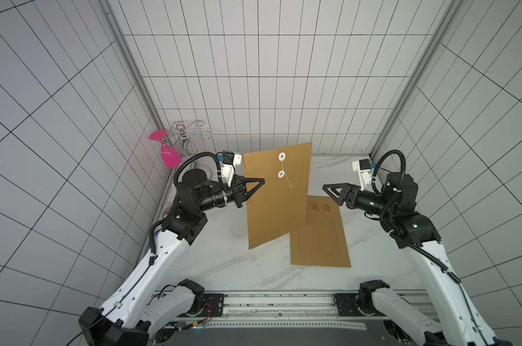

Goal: Open the file bag
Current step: Pick up the file bag from the center of the board, then open the file bag.

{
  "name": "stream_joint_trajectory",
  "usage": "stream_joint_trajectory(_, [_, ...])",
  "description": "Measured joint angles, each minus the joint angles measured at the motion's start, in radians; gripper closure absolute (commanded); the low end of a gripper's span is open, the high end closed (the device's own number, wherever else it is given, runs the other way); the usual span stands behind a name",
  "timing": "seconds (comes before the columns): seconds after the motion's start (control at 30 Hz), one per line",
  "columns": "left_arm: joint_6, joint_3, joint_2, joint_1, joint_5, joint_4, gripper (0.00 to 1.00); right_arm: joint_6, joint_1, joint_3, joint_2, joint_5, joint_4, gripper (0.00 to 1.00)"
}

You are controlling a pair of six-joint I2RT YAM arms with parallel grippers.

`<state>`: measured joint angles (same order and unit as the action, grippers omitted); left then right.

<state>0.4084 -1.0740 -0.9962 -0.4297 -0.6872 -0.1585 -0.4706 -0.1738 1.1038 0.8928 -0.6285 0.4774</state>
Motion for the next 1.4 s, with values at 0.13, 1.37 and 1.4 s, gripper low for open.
stream_joint_trajectory(0.13, [-0.135,-0.040,0.031,-0.105,0.162,-0.125,1.00,0.072,-0.157,0.023,-0.057,0.222,0.092,0.36])
stream_joint_trajectory(1.37, [-0.417,-0.308,0.000,-0.411,0.346,-0.452,1.00,0.225,-0.693,-0.143,0.002,0.496,-0.406,0.58])
stream_joint_trajectory(1.4, [-0.417,-0.308,0.000,-0.411,0.348,-0.452,1.00,0.226,-0.693,-0.143,0.002,0.505,-0.410,0.58])
